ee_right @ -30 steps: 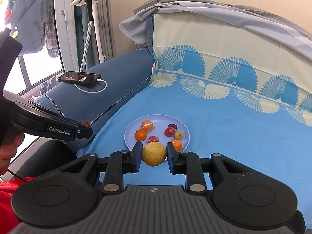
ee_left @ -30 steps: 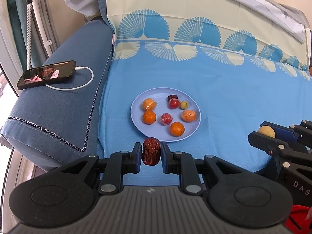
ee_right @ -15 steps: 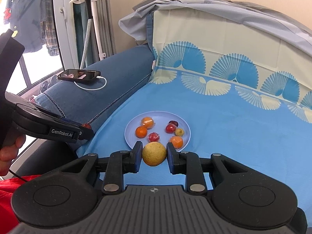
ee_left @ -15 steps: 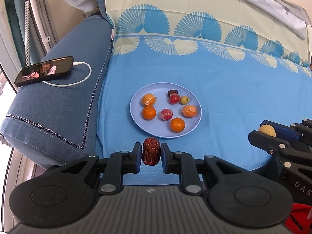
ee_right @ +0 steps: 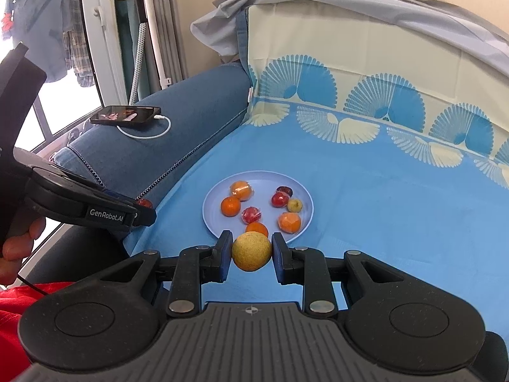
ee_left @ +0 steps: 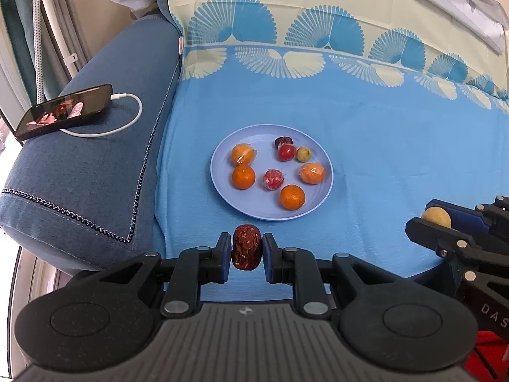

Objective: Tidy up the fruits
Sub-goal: 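Carry the date and yellow fruit over the plate with both tools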

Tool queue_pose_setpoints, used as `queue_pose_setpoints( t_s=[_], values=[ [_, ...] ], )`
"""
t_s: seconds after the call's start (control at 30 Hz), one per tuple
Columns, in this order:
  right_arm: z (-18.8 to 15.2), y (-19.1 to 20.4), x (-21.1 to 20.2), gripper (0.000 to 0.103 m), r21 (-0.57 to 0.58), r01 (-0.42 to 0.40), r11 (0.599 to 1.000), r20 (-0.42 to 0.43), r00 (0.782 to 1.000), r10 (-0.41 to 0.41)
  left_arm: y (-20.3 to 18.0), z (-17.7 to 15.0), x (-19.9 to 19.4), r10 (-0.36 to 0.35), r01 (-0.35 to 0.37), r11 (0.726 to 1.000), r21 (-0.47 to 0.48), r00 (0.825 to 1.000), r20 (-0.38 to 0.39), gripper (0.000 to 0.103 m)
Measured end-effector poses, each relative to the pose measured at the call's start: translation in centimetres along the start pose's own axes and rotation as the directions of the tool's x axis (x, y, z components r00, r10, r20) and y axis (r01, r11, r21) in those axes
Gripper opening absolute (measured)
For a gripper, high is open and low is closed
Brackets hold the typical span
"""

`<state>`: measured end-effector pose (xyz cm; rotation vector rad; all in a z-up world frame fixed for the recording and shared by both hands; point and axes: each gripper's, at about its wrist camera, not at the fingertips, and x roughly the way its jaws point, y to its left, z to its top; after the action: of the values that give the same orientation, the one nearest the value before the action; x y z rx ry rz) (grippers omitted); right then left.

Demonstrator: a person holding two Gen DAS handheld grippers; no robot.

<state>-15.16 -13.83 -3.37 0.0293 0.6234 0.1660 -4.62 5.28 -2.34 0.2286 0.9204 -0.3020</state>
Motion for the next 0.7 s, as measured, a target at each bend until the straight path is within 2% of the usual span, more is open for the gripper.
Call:
queue_pose_setpoints(
  t_s=[0.7],
  values=[
    [-0.2,-1.6,4.7,0.028,0.052,-0.005,0.999,-0.096,0.995,0.010,-0.2,2.6,5.3,-0.007,0.006,1.000,-0.009,0.995,-0.098,0.023]
  ],
)
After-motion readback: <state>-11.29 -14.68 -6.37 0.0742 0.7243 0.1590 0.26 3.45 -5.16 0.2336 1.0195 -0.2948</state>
